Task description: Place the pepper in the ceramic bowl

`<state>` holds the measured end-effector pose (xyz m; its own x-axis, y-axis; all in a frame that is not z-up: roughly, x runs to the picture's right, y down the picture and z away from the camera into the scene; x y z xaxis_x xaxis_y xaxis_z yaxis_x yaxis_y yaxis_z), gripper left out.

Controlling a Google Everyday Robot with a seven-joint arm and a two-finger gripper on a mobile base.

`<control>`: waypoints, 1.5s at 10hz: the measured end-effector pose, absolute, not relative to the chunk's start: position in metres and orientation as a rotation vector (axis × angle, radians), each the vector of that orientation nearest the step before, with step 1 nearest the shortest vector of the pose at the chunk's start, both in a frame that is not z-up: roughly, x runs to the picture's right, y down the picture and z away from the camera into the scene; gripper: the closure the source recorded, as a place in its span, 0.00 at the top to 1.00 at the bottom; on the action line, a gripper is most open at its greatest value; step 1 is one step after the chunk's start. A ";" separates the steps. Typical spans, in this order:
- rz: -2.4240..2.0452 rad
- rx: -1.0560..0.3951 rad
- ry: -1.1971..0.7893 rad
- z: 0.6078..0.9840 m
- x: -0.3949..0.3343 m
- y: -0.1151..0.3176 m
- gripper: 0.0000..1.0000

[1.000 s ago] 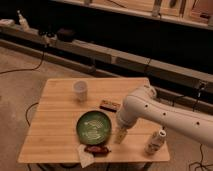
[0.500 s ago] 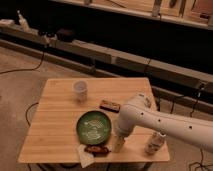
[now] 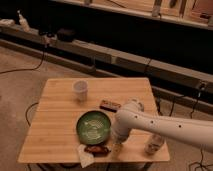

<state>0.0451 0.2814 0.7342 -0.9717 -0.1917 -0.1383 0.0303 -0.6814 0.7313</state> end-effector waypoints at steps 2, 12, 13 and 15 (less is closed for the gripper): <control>-2.770 0.289 -1.225 0.740 0.039 0.285 0.80; -2.791 0.284 -1.259 0.744 0.031 0.290 0.80; -2.792 0.284 -1.259 0.744 0.031 0.290 0.80; -2.829 0.283 -1.257 0.746 0.025 0.298 0.80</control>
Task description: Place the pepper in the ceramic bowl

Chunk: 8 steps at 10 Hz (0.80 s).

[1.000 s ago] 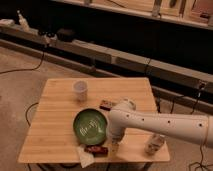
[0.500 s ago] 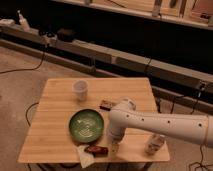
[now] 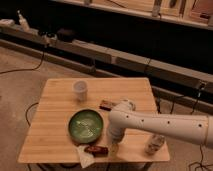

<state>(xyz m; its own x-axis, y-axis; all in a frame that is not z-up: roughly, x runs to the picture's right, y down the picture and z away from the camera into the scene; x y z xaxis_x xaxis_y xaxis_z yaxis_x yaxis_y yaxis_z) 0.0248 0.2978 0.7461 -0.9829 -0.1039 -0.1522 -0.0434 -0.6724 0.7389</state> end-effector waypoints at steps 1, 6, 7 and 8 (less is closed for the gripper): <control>-2.855 0.275 -1.258 0.748 0.020 0.303 0.80; -2.944 0.262 -1.216 0.752 0.004 0.313 0.80; -2.954 0.276 -1.214 0.751 -0.001 0.317 0.80; -2.965 0.287 -1.217 0.751 -0.006 0.322 0.80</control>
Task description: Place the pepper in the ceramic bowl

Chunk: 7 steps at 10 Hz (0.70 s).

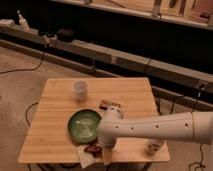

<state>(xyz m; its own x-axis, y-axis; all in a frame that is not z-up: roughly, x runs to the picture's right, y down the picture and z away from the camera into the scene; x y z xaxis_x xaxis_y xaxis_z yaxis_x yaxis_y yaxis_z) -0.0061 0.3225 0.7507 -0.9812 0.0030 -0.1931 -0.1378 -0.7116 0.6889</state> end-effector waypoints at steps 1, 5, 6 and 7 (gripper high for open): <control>2.817 -0.273 1.156 0.750 -0.008 0.325 0.77; 2.828 -0.240 1.129 0.750 -0.006 0.329 0.37; 2.838 -0.228 1.119 0.749 -0.004 0.327 0.28; 2.854 -0.217 1.109 0.748 0.000 0.324 0.16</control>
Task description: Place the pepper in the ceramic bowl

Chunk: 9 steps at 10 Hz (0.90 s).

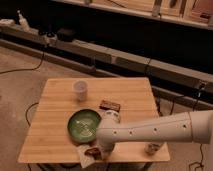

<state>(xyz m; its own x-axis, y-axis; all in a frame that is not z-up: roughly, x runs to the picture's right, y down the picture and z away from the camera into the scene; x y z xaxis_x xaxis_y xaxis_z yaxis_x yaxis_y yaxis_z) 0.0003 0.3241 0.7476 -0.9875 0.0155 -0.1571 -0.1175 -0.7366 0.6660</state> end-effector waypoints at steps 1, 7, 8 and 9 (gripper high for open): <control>2.870 -0.211 1.104 0.746 0.004 0.321 0.08; 3.117 -0.191 1.087 0.720 0.066 0.280 0.00; 3.152 -0.189 1.074 0.715 0.078 0.270 0.00; 3.175 -0.193 1.057 0.711 0.085 0.260 0.00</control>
